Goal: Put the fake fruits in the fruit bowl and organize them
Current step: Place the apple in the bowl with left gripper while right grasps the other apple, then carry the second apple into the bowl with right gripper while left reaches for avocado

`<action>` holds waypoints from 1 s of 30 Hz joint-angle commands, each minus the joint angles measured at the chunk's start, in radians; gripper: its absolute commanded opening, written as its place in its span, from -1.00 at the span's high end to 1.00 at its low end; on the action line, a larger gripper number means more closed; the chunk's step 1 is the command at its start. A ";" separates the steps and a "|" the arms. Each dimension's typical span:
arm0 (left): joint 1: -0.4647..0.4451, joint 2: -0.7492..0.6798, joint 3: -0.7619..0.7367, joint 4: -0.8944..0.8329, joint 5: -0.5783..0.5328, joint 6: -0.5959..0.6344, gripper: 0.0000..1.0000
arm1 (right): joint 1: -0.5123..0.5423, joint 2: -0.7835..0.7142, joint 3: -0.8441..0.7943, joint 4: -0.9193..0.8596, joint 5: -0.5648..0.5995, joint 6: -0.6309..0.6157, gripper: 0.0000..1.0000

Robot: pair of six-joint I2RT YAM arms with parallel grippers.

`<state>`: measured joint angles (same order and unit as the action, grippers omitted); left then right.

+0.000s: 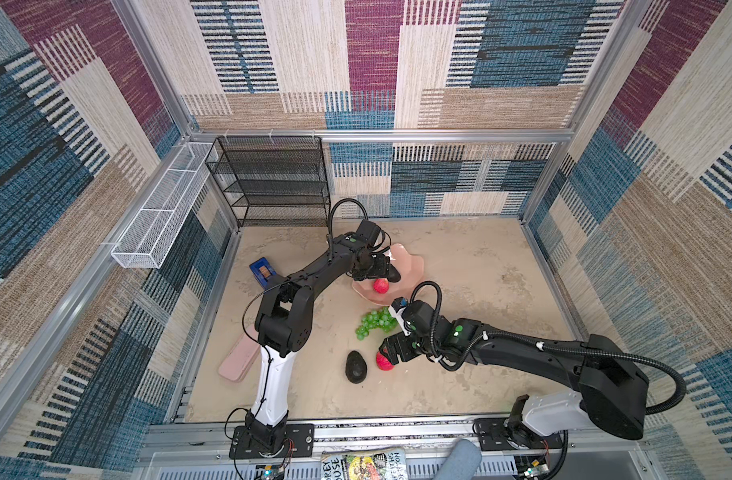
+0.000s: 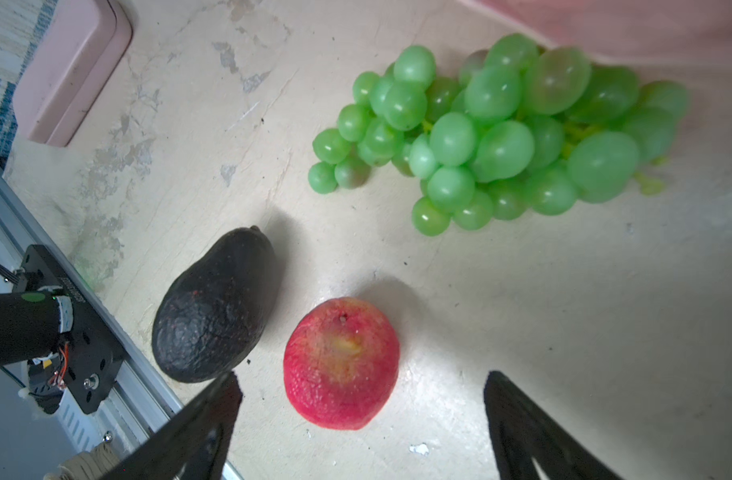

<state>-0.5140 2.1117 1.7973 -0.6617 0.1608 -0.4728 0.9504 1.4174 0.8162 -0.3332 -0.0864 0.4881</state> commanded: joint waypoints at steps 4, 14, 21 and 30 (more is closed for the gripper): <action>0.025 -0.128 -0.004 0.018 -0.020 0.007 -0.60 | 0.043 0.064 0.006 0.035 0.016 0.033 -0.84; 0.147 -0.653 -0.485 0.297 -0.165 -0.027 -0.68 | 0.056 0.181 0.050 0.059 0.048 0.041 -0.43; 0.245 -0.922 -0.812 0.351 -0.176 -0.020 -0.72 | 0.050 0.143 0.049 0.018 0.077 0.043 -0.08; 0.252 -1.145 -0.996 0.294 -0.052 -0.022 -0.71 | -0.189 -0.027 0.141 -0.059 0.130 -0.060 -0.02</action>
<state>-0.2626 1.0004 0.8238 -0.3630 0.0589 -0.4801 0.8108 1.4033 0.9260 -0.3847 0.0082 0.4873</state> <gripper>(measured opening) 0.857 0.554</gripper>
